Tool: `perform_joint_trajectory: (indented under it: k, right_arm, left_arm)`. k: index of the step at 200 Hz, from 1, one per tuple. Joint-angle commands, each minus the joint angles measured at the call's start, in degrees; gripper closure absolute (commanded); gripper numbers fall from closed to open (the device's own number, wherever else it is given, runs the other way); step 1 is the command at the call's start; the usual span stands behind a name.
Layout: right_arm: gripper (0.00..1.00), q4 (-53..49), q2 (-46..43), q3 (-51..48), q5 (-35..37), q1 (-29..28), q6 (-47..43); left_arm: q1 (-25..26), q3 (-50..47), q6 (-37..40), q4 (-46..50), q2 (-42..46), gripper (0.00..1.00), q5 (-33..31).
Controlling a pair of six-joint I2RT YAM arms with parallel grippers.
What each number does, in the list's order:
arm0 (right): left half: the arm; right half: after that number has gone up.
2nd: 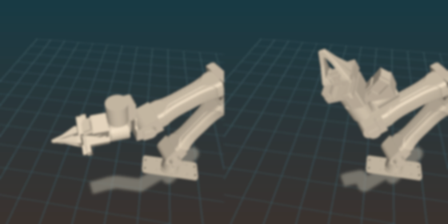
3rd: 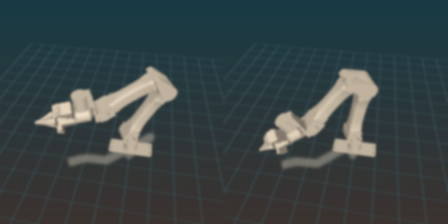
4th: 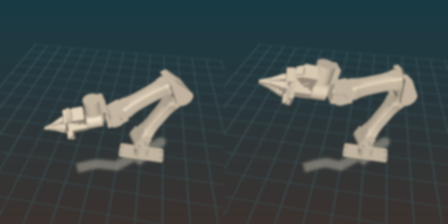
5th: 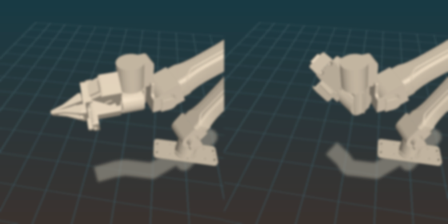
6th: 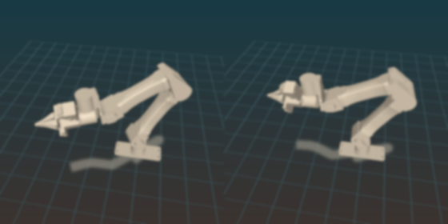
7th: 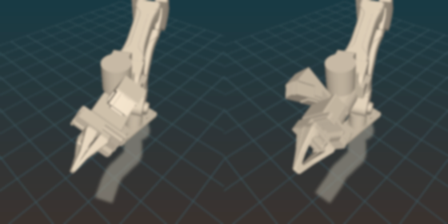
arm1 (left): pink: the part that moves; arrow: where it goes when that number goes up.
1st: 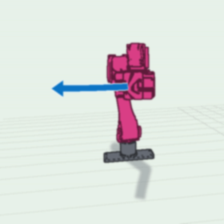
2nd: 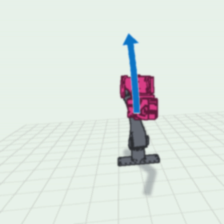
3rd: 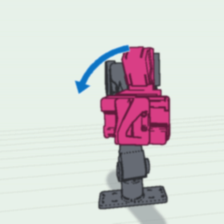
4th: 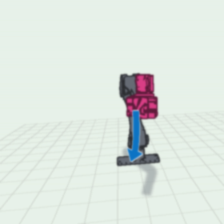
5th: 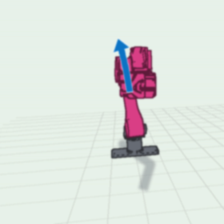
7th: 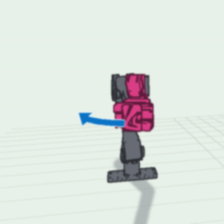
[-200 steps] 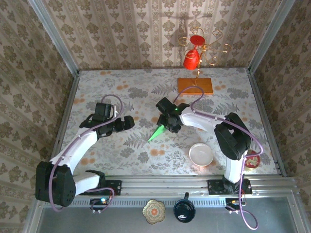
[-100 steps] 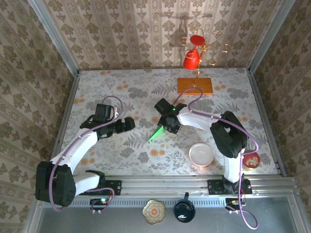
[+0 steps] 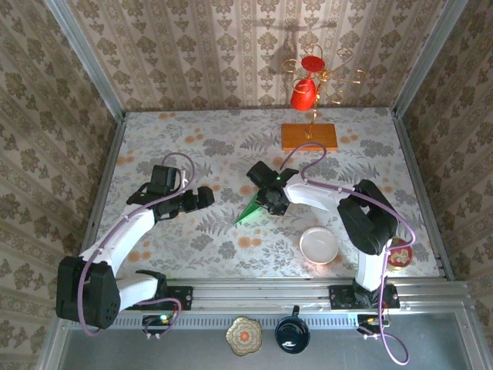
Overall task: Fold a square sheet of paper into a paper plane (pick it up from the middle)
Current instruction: Turn over a paper plane at the center of the table.
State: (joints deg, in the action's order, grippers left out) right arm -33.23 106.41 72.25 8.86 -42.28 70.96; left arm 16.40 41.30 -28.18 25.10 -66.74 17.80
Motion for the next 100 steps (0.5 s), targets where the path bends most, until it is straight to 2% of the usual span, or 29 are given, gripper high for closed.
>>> perform_joint_trajectory:
  k: [1, 77, 100]
  right_arm:
    - [0.60, -0.37, -0.86, -0.79, 2.57, -0.41, 1.64]
    - [0.66, 0.49, 0.20, -0.62, 1.95, -0.28, 1.38]
    - [0.74, 1.25, 0.21, -0.74, 1.83, -0.31, 1.08]
  left_arm:
    - [-0.19, -0.25, 1.28, -0.27, -0.31, 0.00, 0.83]
    - [-0.23, -0.17, 1.29, -0.18, -0.76, 0.00, 0.87]
    - [-0.23, -0.18, 1.20, -0.06, -0.68, 0.00, 0.92]
